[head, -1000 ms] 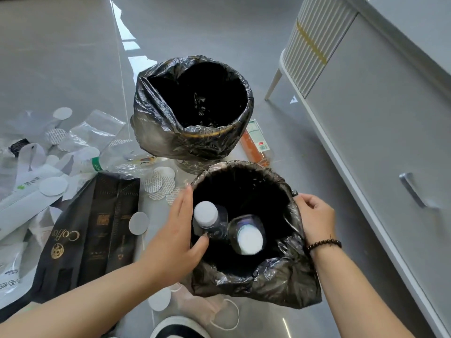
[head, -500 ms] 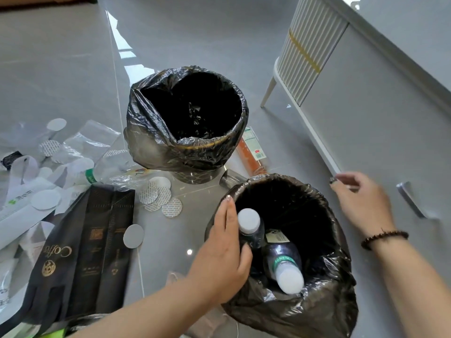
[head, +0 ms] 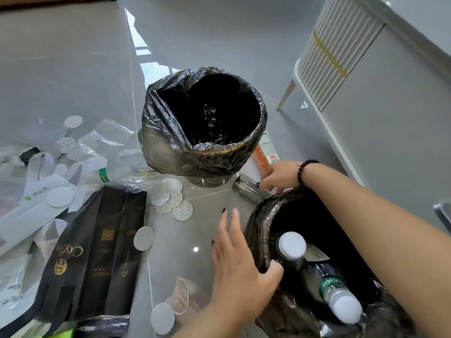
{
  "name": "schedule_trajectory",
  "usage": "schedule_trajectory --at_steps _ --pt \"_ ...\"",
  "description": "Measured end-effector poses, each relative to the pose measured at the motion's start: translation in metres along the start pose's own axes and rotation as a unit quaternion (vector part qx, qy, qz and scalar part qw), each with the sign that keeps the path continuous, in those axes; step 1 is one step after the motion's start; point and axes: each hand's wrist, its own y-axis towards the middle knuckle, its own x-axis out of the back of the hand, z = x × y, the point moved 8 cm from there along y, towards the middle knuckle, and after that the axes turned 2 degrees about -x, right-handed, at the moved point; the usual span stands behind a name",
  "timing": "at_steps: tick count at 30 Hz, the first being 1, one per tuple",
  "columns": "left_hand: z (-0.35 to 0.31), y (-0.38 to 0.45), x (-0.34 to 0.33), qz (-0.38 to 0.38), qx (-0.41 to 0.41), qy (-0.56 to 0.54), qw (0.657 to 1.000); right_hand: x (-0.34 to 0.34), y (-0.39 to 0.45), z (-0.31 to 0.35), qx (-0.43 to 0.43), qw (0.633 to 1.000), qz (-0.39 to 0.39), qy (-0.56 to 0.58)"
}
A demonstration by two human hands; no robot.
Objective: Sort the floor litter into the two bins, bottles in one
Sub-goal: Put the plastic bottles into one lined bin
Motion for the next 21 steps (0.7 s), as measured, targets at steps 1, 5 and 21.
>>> schedule_trajectory --at_steps 1,5,21 --pt "0.005 0.007 0.006 0.015 0.013 -0.009 1.000 -0.001 0.005 -0.004 -0.012 0.999 0.022 0.036" --pt "0.009 0.025 0.040 0.027 -0.003 0.038 0.999 -0.013 0.018 -0.026 -0.069 0.989 0.089 0.094" --pt "0.070 0.058 0.164 -0.003 0.041 -0.043 0.998 -0.097 0.085 -0.086 -0.128 0.958 -0.117 0.226"
